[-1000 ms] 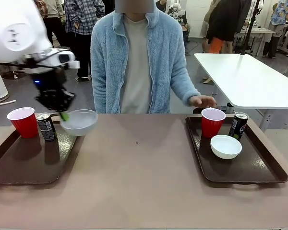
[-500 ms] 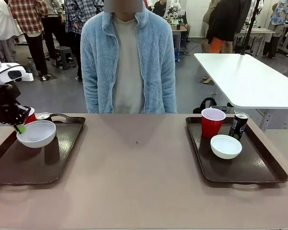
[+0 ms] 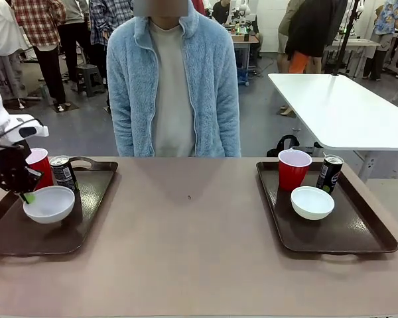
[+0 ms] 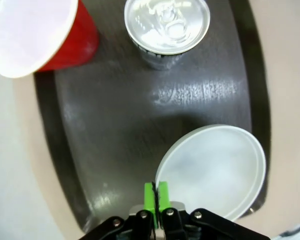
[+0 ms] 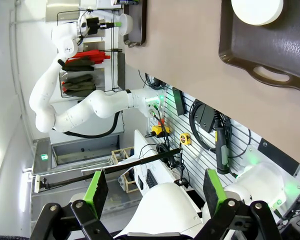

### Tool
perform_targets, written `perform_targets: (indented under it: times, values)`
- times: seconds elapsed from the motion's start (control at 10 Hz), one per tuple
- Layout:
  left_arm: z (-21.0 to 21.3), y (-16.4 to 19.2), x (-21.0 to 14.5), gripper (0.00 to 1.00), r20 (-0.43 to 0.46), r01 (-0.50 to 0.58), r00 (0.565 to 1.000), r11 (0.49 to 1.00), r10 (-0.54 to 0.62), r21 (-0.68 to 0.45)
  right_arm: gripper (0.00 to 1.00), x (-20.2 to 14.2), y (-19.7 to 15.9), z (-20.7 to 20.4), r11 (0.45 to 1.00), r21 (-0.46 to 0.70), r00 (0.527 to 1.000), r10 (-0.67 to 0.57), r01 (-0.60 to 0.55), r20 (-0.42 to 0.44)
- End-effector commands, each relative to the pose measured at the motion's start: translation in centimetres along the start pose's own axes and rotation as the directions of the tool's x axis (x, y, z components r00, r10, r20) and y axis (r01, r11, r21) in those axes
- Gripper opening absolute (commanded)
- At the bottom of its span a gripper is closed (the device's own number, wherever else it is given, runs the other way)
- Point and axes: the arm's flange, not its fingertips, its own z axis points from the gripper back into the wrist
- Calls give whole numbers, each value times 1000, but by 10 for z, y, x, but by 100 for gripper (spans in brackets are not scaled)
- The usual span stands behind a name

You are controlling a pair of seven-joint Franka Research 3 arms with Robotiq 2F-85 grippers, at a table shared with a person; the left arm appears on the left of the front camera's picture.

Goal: Prepare tableware on both trays.
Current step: Pick up a Picnic Bowl from the table and place it on a Handle tray.

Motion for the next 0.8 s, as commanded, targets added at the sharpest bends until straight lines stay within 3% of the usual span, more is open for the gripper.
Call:
perform_targets:
  times: [0.0, 0.1, 0.2, 0.3, 0.4, 0.5, 0.6, 0.7]
  values:
    - [-12, -4, 2, 0, -11, -8, 1000, 999, 8, 48, 100, -1, 1, 1, 1000, 18, 1000, 19, -19, 7]
    - [-12, -4, 1, 0, -19, 14, 1000, 999, -13, 37, 100, -1, 1, 1, 1000, 18, 1000, 19, -19, 7]
    - [-7, -6, 0, 63, -10, 17, 1000, 1000, -16, 14, 100, -1, 1, 1, 1000, 18, 1000, 19, -19, 7]
    - [4, -8, 0, 63, 12, 19, 1000, 1000, -19, 22, 100, -1, 1, 1, 1000, 18, 1000, 19, -19, 7]
    - [14, -10, 0, 100, 29, 29, 999, 999, -29, 18, 100, -1, 1, 1, 1000, 18, 1000, 19, -19, 7]
    - [23, -14, 2, 66, 38, 40, 998, 999, -40, 6, 100, -1, 1, 1, 1000, 18, 1000, 19, -19, 7]
    - [35, -19, 5, 100, 52, 52, 997, 999, -51, -10, 100, -1, 1, 1, 1000, 18, 1000, 19, -19, 7]
    - [52, -24, 7, 86, 56, 53, 997, 998, -51, -44, 100, -1, 1, 1, 1000, 18, 1000, 19, -19, 7]
